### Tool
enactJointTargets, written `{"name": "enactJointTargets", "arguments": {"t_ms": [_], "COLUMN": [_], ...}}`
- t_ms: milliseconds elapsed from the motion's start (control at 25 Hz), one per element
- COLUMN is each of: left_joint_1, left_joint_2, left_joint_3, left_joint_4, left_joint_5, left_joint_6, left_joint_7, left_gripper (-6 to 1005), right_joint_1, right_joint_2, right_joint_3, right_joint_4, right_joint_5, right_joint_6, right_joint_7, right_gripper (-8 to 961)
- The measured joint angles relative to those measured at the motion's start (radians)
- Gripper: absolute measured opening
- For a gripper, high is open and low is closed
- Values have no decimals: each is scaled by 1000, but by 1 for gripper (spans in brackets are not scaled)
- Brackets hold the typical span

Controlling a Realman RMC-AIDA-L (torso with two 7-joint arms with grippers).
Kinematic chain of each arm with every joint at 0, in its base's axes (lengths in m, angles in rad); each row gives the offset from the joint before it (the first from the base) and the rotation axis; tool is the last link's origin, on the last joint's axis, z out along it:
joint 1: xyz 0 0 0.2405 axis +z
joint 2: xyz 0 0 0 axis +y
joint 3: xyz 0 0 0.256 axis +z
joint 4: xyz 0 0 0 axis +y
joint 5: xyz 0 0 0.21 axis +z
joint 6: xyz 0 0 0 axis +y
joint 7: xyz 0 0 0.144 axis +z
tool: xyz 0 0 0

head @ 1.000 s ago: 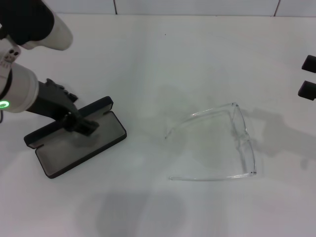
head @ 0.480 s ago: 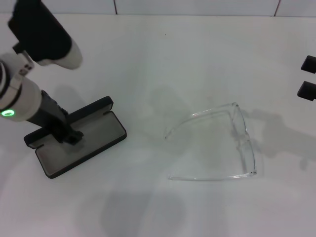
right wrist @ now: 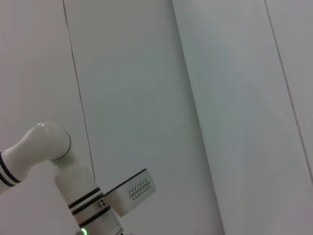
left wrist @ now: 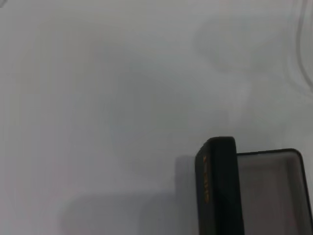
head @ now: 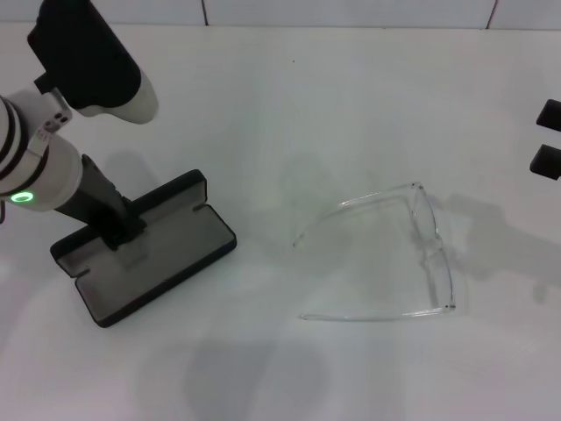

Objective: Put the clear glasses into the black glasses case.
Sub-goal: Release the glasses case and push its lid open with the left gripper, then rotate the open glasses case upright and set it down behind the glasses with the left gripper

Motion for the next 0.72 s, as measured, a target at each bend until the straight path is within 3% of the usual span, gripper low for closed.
{"name": "enactJointTargets", "arguments": {"t_ms": [280,400,520,720], "left_joint_1": [-2,-5,-15,-53], "left_joint_2": [0,0,-1,-2], "left_joint_3": [42,81,139,245], "left_joint_4": [59,97,121,109], "left_joint_5": [23,38,42,41], "left_joint_6": [-27,-55,-117,-264], "left_joint_7": [0,15,63,155], "left_gripper": [202,199,199,210], "right_joint_1": [-11,-23,-45,-97], "right_joint_2": [1,3,6,6], "right_joint_3": [27,62,132,359], "right_joint_4": [0,0,13,108], "right_joint_5": [3,4,6,8], "right_joint_6": [-1,-20,-85,-284], "right_joint_7": [-2,-3,-18,-112], "right_gripper": [620,620,619,619]}}
